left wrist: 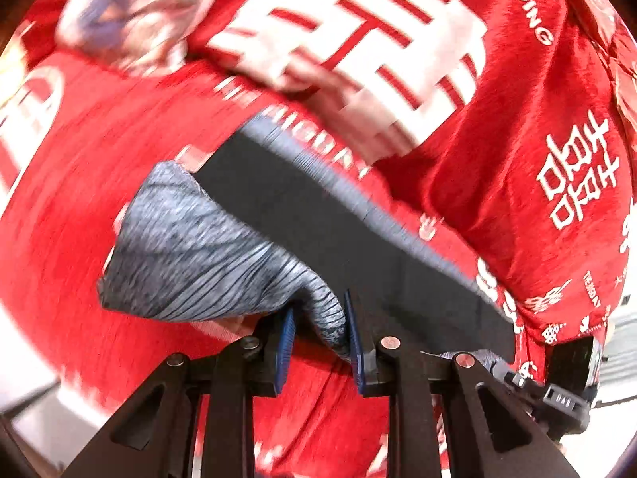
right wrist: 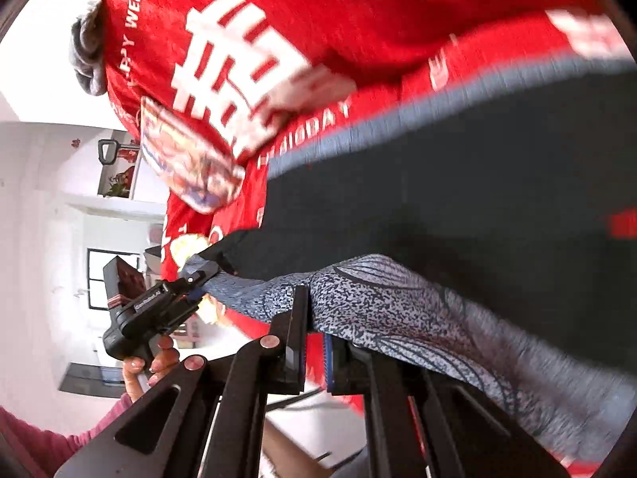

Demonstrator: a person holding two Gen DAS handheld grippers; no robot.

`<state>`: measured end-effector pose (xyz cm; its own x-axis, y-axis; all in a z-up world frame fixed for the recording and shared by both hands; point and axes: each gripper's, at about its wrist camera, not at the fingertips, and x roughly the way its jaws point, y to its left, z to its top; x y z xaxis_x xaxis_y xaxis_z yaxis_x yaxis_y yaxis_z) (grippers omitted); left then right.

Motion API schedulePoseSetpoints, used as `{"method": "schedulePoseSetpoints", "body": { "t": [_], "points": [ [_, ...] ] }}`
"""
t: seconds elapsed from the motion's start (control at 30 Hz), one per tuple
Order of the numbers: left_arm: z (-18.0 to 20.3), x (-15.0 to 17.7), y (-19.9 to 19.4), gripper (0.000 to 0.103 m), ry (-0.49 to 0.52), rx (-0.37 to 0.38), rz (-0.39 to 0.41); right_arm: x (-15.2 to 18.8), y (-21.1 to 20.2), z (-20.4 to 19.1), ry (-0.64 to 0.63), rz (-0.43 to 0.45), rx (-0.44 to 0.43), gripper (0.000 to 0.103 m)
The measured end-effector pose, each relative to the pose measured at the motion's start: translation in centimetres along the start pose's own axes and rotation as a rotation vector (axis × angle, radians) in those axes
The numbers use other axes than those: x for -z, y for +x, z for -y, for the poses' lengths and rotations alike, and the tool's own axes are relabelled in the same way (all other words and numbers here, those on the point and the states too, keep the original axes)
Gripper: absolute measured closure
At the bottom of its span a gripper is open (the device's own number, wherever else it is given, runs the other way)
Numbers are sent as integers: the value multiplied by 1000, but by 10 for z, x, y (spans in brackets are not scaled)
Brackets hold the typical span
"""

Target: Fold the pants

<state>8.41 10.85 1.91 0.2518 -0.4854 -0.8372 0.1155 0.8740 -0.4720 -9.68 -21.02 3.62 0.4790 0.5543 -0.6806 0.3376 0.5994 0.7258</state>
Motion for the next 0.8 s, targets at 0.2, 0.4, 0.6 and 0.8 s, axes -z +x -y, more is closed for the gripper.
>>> {"method": "schedulePoseSetpoints", "body": {
  "t": [0.2, 0.4, 0.6, 0.8],
  "points": [
    [16, -61, 69, 47, 101, -109, 21, -94, 44, 13, 3, -8, 109, 95],
    [-7, -94, 126, 20, 93, -232, -5, -137, 97, 58, 108, -13, 203, 82],
    [-6, -111, 89, 20, 140, -272, 58, -122, 77, 28, 67, 32, 253, 41],
    [24, -85, 119, 20, 352, -284, -66, -101, 98, -6, -113, -47, 325, 53]
  ]
}}
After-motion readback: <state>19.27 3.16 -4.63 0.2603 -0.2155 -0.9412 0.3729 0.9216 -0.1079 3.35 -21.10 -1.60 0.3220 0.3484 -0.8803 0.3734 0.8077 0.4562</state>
